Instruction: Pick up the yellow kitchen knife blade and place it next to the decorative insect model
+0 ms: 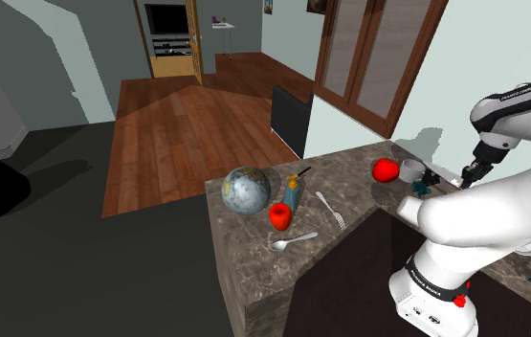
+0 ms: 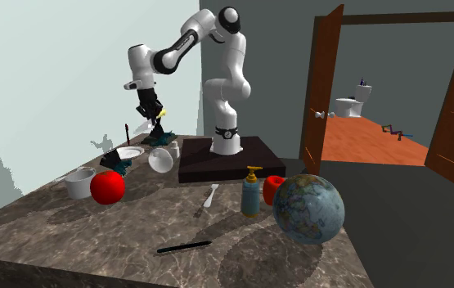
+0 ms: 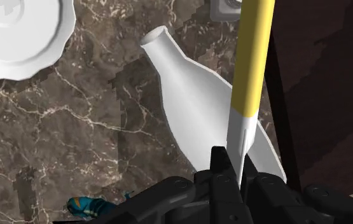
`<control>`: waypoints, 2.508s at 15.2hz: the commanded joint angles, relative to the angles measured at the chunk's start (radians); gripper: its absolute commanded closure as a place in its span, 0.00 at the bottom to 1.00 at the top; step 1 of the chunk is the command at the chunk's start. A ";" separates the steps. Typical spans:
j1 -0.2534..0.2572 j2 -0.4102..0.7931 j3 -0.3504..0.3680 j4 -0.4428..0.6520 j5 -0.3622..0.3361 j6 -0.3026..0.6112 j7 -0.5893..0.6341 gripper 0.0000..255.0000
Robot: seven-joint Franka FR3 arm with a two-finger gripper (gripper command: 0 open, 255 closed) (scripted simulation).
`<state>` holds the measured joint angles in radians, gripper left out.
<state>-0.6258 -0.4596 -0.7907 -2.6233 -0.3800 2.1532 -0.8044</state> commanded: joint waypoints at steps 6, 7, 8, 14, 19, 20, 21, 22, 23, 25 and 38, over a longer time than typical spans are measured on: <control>-0.057 0.038 -0.152 0.081 -0.043 -0.012 -0.196 1.00; -0.057 0.050 -0.178 0.098 -0.043 -0.011 -0.226 1.00; -0.056 0.065 -0.205 0.115 -0.040 -0.010 -0.257 1.00; -0.007 0.168 -0.362 0.186 0.010 0.036 -0.409 1.00; 0.059 0.251 -0.444 0.158 0.071 0.128 -0.458 1.00; 0.077 0.272 -0.465 0.152 0.090 0.147 -0.472 1.00; 0.097 0.294 -0.486 0.147 0.113 0.166 -0.489 1.00; 0.120 0.320 -0.510 0.142 0.140 0.186 -0.510 1.00; 0.146 0.349 -0.537 0.137 0.175 0.206 -0.536 1.00; 0.208 0.434 -0.595 0.128 0.288 0.247 -0.619 1.00; -0.105 0.790 -0.218 0.129 0.823 0.380 -0.998 1.00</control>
<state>-0.7151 0.3176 -1.0303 -2.4930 0.4199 2.5242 -1.7884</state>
